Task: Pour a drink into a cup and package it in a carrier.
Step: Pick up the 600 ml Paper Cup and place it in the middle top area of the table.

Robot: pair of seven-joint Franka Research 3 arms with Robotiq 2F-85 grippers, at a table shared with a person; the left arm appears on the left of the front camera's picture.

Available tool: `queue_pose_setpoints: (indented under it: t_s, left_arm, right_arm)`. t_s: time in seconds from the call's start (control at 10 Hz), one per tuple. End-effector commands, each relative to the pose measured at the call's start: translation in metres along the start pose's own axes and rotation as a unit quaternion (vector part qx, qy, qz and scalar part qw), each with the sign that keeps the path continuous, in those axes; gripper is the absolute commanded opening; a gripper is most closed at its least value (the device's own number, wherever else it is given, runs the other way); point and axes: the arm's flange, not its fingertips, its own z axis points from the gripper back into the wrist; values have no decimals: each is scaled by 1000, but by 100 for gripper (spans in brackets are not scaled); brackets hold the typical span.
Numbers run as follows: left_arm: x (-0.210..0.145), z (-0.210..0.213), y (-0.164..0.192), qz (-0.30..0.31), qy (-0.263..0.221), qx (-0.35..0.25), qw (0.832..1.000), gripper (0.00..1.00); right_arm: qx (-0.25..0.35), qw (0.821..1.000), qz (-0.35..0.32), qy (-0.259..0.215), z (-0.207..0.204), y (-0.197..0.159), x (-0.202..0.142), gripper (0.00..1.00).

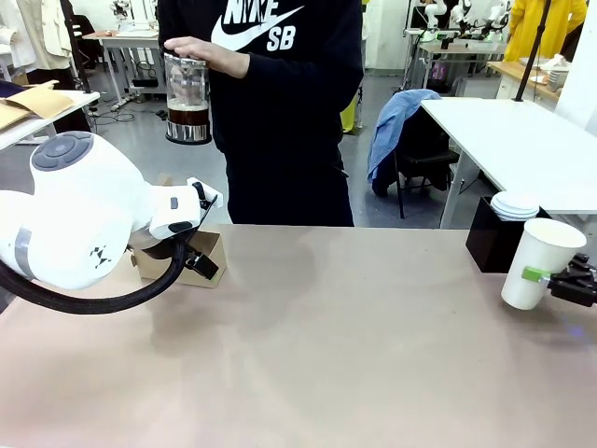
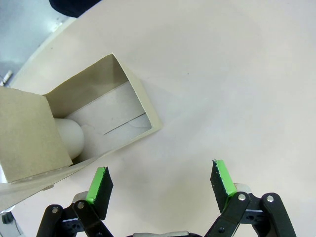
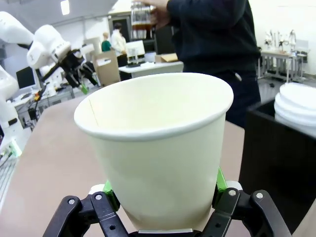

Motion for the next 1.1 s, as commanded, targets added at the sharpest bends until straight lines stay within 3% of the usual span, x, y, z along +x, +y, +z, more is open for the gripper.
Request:
queue_pose_setpoints:
  t_s: [0.0, 0.2, 0.4, 0.7, 1.0]
  left_arm:
    - [0, 0, 0, 0, 0, -1, 1000, 100]
    - [0, 0, 0, 0, 0, -1, 1000, 100]
    - [0, 0, 0, 0, 0, -1, 1000, 100]
    - [0, 0, 0, 0, 0, -1, 1000, 100]
    - [0, 0, 0, 0, 0, -1, 1000, 100]
  right_arm:
    - [-41, 999, -6, -5, -13, 38, 53, 80]
    - [-53, 998, -4, 15, -65, 62, 93, 80]
    - [-24, 999, -3, 28, -152, 57, 110, 80]
    - [-15, 999, -3, 40, -259, 36, 90, 80]
    - [-29, 999, -4, 32, -322, 4, 53, 80]
